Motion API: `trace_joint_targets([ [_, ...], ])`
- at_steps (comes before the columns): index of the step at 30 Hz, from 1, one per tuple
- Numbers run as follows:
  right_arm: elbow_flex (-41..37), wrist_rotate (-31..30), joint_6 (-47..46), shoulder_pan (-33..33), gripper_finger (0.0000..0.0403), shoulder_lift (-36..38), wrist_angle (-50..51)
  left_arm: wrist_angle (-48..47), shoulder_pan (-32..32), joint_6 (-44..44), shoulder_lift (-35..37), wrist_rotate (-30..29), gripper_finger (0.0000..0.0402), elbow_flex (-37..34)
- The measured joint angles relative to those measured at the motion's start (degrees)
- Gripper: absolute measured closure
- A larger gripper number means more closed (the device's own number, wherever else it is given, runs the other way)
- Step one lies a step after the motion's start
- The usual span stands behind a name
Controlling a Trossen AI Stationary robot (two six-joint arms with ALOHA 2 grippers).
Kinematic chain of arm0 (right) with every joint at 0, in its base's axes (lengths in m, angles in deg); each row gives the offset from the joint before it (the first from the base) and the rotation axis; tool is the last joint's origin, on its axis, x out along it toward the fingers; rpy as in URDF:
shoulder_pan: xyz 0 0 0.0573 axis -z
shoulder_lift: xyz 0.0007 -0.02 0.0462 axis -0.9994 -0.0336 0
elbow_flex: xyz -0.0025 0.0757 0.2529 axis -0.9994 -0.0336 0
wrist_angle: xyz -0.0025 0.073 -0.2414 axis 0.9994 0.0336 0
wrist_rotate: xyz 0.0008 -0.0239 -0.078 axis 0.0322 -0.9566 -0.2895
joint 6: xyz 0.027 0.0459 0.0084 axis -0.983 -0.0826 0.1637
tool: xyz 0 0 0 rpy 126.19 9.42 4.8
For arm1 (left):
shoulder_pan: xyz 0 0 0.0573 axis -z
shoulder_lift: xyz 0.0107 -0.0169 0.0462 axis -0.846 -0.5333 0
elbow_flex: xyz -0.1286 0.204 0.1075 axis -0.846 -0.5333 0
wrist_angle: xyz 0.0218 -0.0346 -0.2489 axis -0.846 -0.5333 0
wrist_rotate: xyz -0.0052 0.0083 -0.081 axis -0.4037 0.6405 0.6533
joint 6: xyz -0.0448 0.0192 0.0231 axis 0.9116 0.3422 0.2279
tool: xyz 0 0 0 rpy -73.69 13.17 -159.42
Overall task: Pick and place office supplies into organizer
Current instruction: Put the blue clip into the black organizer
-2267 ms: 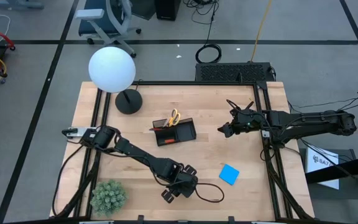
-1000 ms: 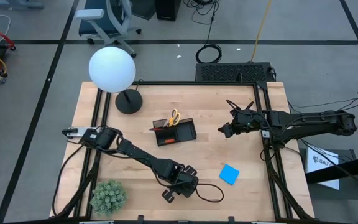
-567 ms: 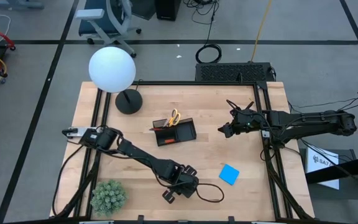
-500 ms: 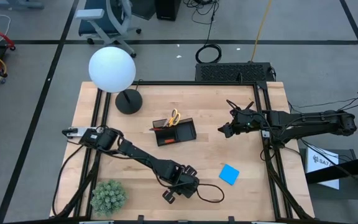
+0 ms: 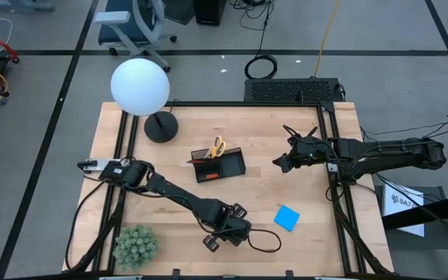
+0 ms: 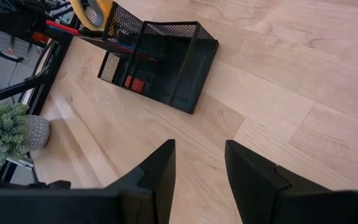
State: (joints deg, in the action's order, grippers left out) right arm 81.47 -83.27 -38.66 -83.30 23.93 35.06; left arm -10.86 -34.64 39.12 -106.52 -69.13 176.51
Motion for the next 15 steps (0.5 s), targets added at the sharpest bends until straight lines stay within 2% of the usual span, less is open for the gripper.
trace_joint_targets([
  [8,0.00,0.00,0.39,0.00,0.0273,0.00,-0.04,-7.14,-1.15,4.37,0.00,-0.34,0.0360,3.62],
  [15,0.00,0.09,0.42,0.02,0.0273,0.00,-0.13,-8.48,-3.04,10.01,1.94,-1.46,0.0360,4.84],
])
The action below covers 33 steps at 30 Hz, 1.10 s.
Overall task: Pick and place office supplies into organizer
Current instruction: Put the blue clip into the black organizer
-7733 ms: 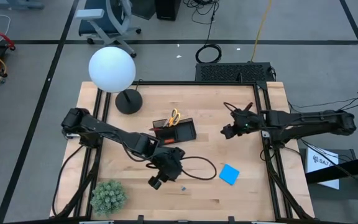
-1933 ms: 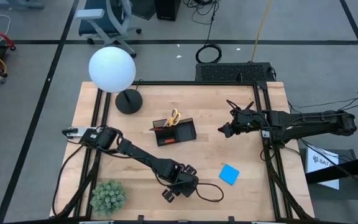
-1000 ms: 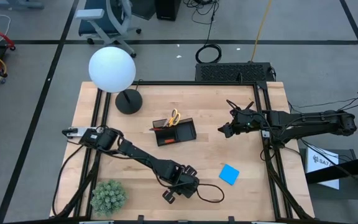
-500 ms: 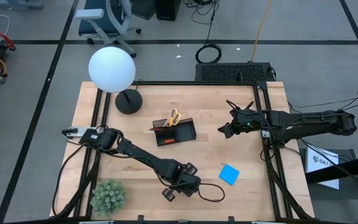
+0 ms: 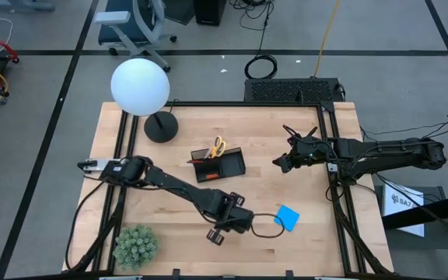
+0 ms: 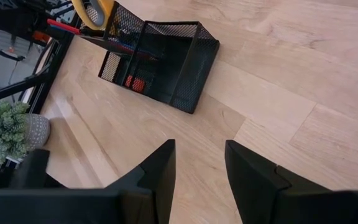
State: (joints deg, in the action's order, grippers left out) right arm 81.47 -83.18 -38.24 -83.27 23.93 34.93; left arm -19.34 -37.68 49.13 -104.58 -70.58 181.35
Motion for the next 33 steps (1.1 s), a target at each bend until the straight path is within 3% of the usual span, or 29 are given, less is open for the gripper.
trace_joint_targets([
  [20,-0.02,0.29,-0.55,0.09,0.0273,0.23,-4.15,-2.49,-5.53,10.53,7.58,-4.73,0.0362,-2.07],
  [27,-0.02,0.31,-1.42,0.09,0.0273,0.46,-4.28,1.89,-7.20,12.95,13.52,-4.08,0.0394,-11.00],
  [33,-0.02,0.24,-1.38,0.11,0.0273,0.46,-4.30,8.14,-8.73,15.10,22.08,-5.02,0.0375,-22.64],
])
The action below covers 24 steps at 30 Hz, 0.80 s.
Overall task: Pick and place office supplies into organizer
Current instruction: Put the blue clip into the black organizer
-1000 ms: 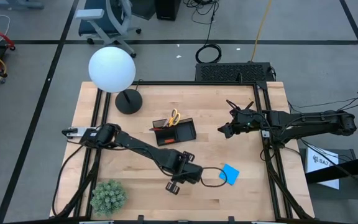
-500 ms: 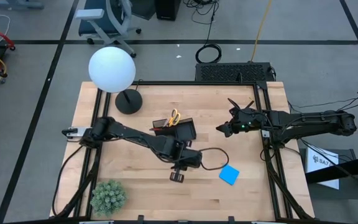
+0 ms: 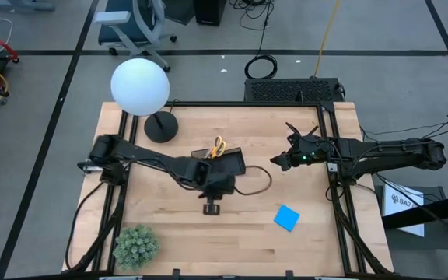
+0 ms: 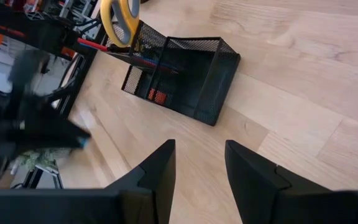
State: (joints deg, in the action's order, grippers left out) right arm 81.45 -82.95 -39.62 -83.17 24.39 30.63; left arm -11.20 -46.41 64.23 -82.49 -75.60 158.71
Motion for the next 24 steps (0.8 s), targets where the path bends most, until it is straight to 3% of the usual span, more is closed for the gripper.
trace_joint_targets([
  [9,0.00,-0.36,-1.03,0.02,0.0273,0.00,-0.09,10.55,-5.65,0.76,12.32,-0.84,0.0380,-14.39],
  [24,0.00,-0.39,-4.88,0.02,0.0273,0.00,-2.30,18.44,-9.47,-1.51,13.79,3.13,0.0374,-23.90],
])
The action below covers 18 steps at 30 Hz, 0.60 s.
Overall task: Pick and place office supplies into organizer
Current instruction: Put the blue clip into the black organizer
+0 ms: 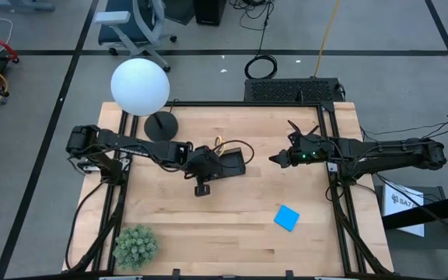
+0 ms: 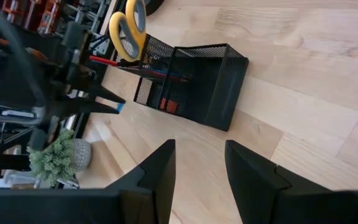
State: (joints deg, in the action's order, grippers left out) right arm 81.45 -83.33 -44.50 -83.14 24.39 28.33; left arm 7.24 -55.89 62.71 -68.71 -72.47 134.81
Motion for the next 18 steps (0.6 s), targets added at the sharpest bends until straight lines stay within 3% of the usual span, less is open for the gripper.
trace_joint_targets([
  [18,0.00,-4.55,-2.67,0.31,0.0273,0.00,-0.15,0.47,-7.69,-9.95,0.00,0.14,0.0373,-2.57],
])
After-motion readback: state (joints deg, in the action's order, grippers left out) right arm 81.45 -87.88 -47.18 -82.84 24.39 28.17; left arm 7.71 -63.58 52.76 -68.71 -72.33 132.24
